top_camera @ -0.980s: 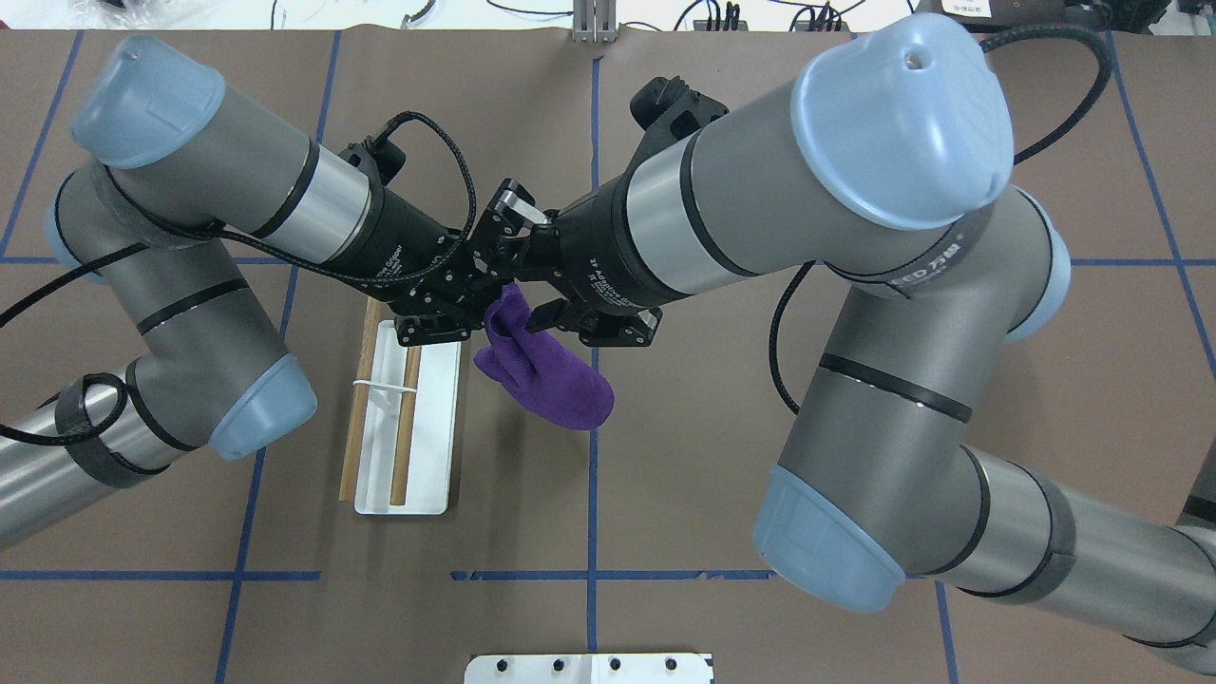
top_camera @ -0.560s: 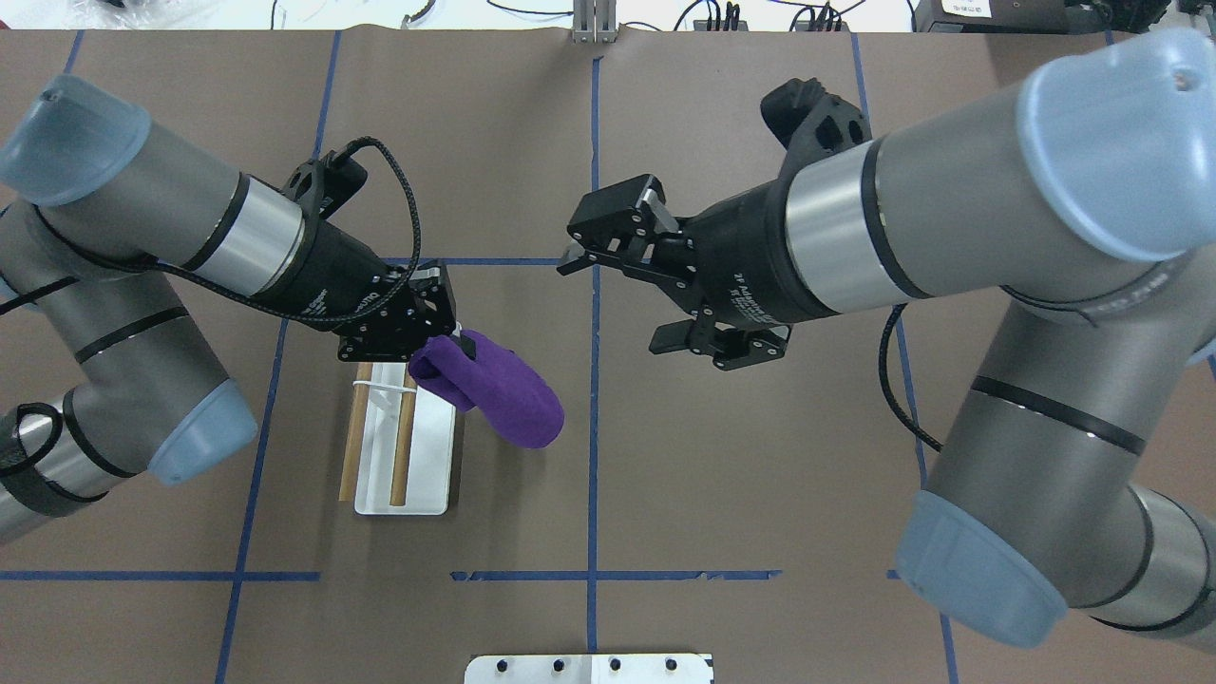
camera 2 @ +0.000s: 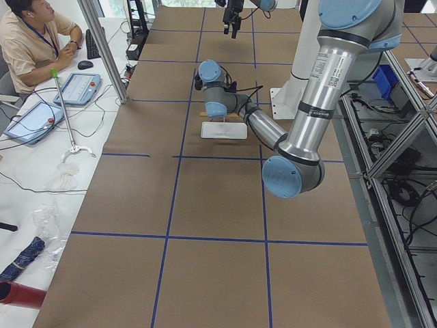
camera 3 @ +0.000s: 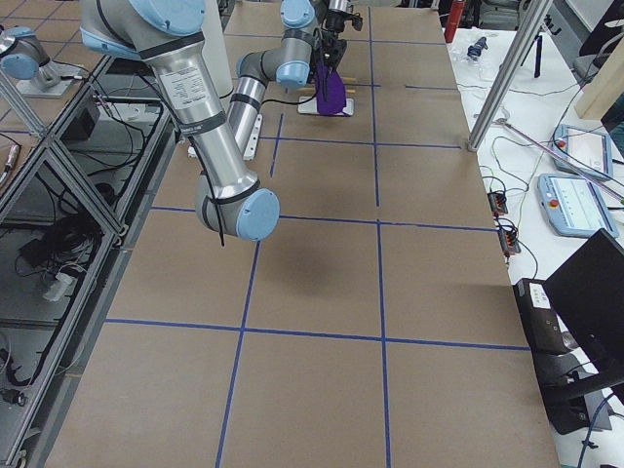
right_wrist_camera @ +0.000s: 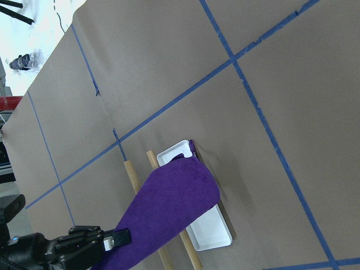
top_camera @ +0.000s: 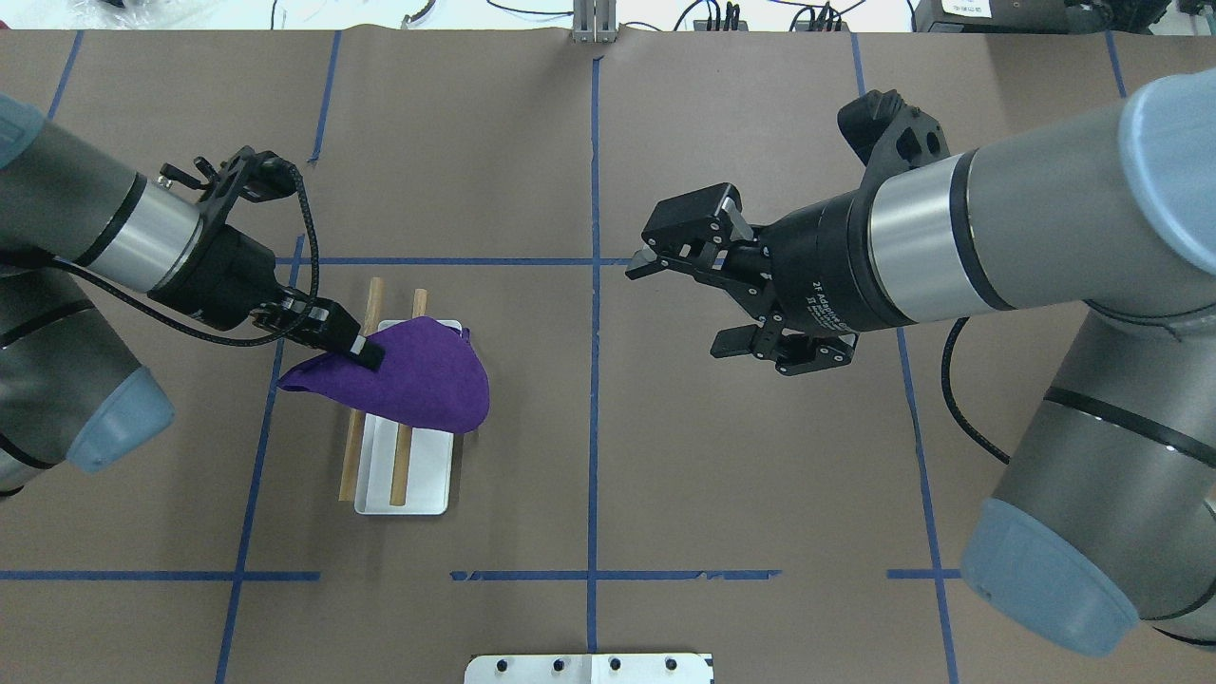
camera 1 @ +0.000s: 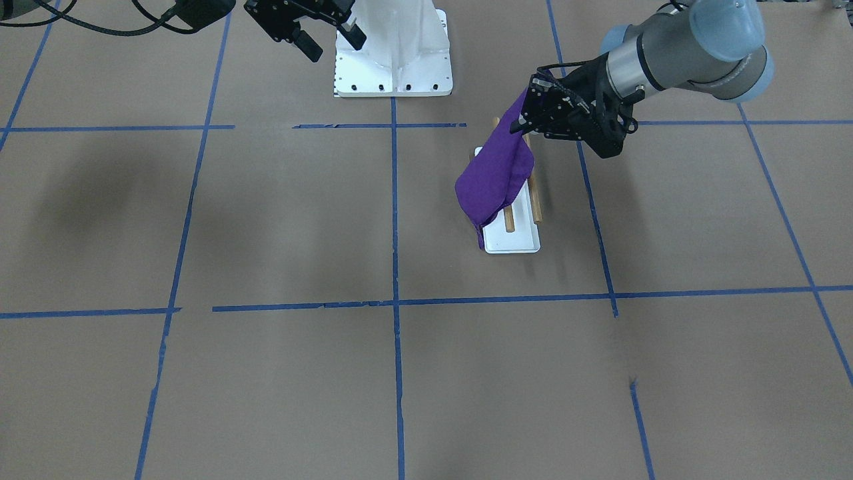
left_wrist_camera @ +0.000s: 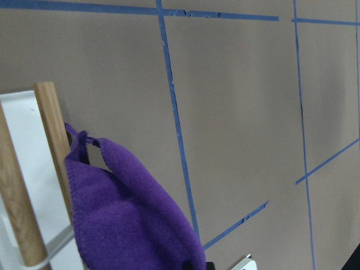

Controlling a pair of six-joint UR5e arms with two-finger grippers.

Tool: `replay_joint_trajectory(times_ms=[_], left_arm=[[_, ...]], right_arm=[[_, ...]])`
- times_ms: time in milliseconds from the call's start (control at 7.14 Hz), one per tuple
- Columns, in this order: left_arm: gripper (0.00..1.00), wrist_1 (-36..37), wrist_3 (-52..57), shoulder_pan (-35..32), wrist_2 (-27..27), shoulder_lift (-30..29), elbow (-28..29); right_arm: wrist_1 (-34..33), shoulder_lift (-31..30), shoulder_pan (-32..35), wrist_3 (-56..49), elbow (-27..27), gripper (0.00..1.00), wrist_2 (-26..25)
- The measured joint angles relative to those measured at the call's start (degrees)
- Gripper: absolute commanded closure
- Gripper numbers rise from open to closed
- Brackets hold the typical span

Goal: Hang towel on rack

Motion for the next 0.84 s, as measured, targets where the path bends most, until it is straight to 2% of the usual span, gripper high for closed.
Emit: replay_joint_trajectory(times_ms=[560, 700, 840], left_arm=[[1.0, 0.01, 7.94, -1.35, 0.42, 3.06, 1.77], [0.72, 0.01, 8.13, -1.31, 0.63, 3.69, 2.55], [0.01, 0.04, 8.15, -1.14, 1.15, 4.63, 2.97]], right_arm=[[0.01, -1.02, 0.35, 0.0, 0.22, 0.0, 0.0], [0.01, -1.08, 0.37, -0.02, 0.24, 0.0, 0.0], [0.01, -1.08, 0.39, -0.04, 0.27, 0.0, 0.0]])
